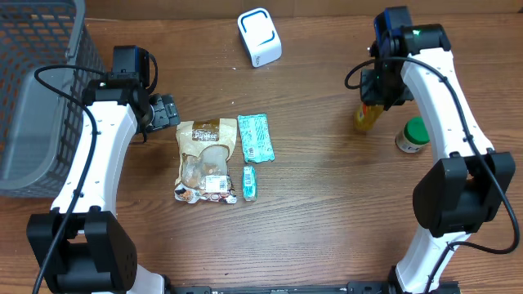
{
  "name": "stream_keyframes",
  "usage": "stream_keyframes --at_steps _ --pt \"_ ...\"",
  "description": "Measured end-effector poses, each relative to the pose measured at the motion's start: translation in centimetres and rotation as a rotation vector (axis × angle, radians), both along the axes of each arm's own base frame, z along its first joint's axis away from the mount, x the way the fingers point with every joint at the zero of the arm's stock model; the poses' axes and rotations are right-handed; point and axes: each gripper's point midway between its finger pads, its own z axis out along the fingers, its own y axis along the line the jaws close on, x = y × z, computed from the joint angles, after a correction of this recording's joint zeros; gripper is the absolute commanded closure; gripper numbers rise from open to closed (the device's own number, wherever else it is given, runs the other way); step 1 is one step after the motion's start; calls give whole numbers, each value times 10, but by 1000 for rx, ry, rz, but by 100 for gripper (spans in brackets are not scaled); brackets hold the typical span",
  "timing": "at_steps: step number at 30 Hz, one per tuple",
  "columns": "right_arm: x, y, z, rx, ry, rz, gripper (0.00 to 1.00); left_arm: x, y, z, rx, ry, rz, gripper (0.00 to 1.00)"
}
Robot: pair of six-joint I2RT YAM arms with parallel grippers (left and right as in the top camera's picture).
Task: Scan the item barcode
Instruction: 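Lower the yellow bottle to the table at right and release it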
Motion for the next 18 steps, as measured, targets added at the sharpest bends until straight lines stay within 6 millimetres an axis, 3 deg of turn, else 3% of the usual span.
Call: stream_keyframes --at_steps 4,5,6,8,10,14,18 --pt "-12 -1 -17 -5 54 -3 96 0 0 0 0 0 0 1" --pt "-14 -1 -21 -6 63 -3 89 0 0 0 0 0 0 0" --pt "-15 -2 -24 -7 66 -3 73 0 0 0 0 0 0 1" --pt "-15 -1 -28 -6 68 -3 65 0 0 0 0 0 0 1" --pt "-15 -2 -30 -6 69 -9 46 0 0 0 0 0 0 0" --pt "-15 -2 -30 -6 67 -14 26 0 0 0 0 0 0 1" --pt "-14 -2 -30 -7 65 -8 17 0 0 0 0 0 0 0"
